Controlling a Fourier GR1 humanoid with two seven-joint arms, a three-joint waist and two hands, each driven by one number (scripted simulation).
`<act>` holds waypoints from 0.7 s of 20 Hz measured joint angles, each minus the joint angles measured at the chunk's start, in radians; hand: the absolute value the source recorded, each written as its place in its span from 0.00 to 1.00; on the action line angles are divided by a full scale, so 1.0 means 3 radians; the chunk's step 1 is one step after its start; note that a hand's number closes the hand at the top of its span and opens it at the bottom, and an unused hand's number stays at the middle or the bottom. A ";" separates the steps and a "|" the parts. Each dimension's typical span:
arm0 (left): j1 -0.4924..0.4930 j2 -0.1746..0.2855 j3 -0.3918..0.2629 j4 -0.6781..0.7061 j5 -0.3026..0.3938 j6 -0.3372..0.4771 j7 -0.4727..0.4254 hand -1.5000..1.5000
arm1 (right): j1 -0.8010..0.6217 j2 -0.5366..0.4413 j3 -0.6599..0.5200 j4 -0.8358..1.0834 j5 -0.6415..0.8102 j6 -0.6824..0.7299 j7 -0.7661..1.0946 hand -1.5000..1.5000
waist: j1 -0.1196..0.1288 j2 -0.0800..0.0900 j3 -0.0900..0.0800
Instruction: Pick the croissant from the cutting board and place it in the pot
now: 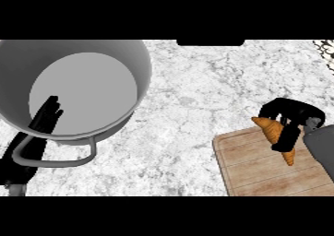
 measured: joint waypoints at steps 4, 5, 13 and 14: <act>-0.0043 0.0023 0.0018 0.0002 -0.0007 -0.0006 0.0076 0.50 | -0.0042 0.0022 -0.0008 0.0055 0.0044 0.0000 -0.0087 1.00 | -0.0009 0.0005 0.0003; -0.0031 0.0023 0.0021 0.0007 -0.0004 -0.0015 0.0061 0.50 | -0.0063 0.0121 0.0029 -0.0024 0.0047 -0.0014 -0.0031 1.00 | -0.0014 0.0000 0.0001; -0.0128 0.0057 -0.0049 0.0043 -0.0024 -0.0068 0.0083 0.50 | -0.0684 0.1537 0.0745 -0.0744 0.0247 -0.0598 0.0352 1.00 | 0.0325 -0.0012 -0.0017; -0.0146 0.0065 -0.0055 0.0055 -0.0032 -0.0076 0.0081 0.50 | -0.0764 0.1629 0.0853 -0.0796 0.0283 -0.0703 0.0436 1.00 | 0.0351 -0.0012 -0.0020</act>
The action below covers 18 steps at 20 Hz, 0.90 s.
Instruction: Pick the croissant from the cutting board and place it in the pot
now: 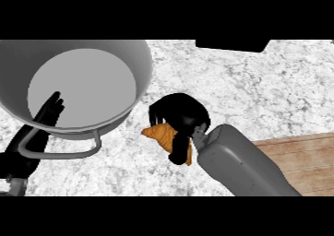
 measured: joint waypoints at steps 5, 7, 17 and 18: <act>-0.0066 0.0006 -0.0044 0.0037 -0.0047 0.0020 0.0042 0.50 | -0.0471 0.0237 0.0441 -0.0227 0.0224 -0.0604 0.0543 1.00 | 0.0025 -0.0016 -0.0003; -0.0062 0.0015 -0.0047 0.0042 -0.0061 0.0035 0.0054 0.50 | -0.0667 0.0276 0.0576 -0.0312 0.0355 -0.0855 0.0797 1.00 | 0.0008 -0.0029 -0.0001; -0.0037 0.0088 0.0010 0.0022 -0.0074 0.0067 0.0116 0.50 | -0.1605 0.0314 0.0833 -0.0552 0.0929 -0.1883 0.1860 1.00 | -0.0092 -0.0035 0.0007; -0.0031 0.0092 0.0014 0.0014 -0.0073 0.0068 0.0121 0.50 | -0.1677 0.0312 0.0827 -0.0552 0.0933 -0.1950 0.1903 1.00 | -0.0095 -0.0031 0.0007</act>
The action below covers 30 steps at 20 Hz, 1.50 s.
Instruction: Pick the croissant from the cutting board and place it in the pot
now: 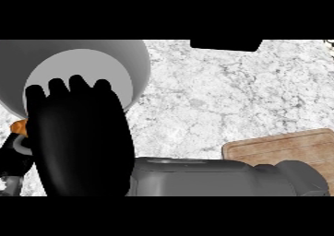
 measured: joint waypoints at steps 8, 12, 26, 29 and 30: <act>0.0034 0.0009 0.0030 -0.0054 -0.0037 0.0047 0.0000 0.50 | -0.0378 -0.0007 -0.0089 0.0239 0.0040 -0.0487 0.0085 1.00 | -0.0031 0.0037 0.0006; 0.0058 -0.0001 0.0039 -0.0072 -0.0050 0.0059 -0.0011 0.50 | -0.0539 -0.0006 -0.0176 0.0507 -0.0017 -0.0723 0.0028 1.00 | -0.0030 0.0057 0.0005; -0.0019 -0.0021 0.0069 -0.0066 -0.0080 0.0013 0.0023 0.50 | -0.0936 0.0018 -0.0316 0.1870 -0.0701 -0.1477 -0.0505 1.00 | 0.0018 0.0130 0.0001; -0.0025 -0.0040 0.0057 -0.0076 -0.0108 0.0020 0.0003 0.50 | -0.0985 0.0023 -0.0320 0.2196 -0.0857 -0.1533 -0.0715 1.00 | 0.0042 0.0148 0.0000; -0.0029 -0.0044 0.0053 -0.0078 -0.0114 0.0017 0.0000 0.50 | -0.1013 0.0024 -0.0322 0.2303 -0.0904 -0.1532 -0.0782 1.00 | 0.0050 0.0152 0.0000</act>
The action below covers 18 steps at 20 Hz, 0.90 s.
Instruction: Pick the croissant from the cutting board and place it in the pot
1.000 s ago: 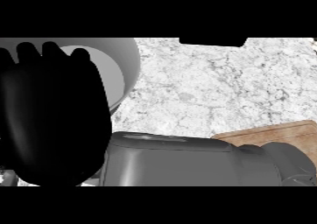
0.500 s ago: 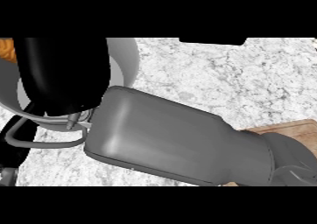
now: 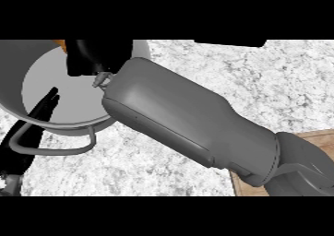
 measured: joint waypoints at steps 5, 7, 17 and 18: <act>-0.0049 -0.0029 -0.0067 -0.0028 -0.0041 -0.0025 -0.0005 0.50 | 0.0000 0.0001 -0.0005 0.0320 -0.0294 -0.0106 -0.0254 0.00 | 0.0092 0.0035 -0.0007; -0.0077 -0.0032 -0.0067 -0.0011 -0.0041 -0.0041 -0.0014 0.50 | 0.0042 0.0001 -0.0051 0.0378 -0.0457 -0.0150 -0.0372 0.00 | 0.0110 0.0050 -0.0006; -0.0193 -0.0066 -0.0115 0.0016 -0.0077 -0.0065 0.0028 0.50 | 0.0108 0.0002 -0.0246 0.0512 -0.1119 -0.0428 -0.1085 0.00 | 0.0199 0.0077 -0.0004; -0.0200 -0.0061 -0.0108 0.0022 -0.0067 -0.0075 0.0037 0.50 | 0.0104 0.0002 -0.0292 0.0492 -0.1169 -0.0502 -0.1180 0.00 | 0.0196 0.0078 -0.0003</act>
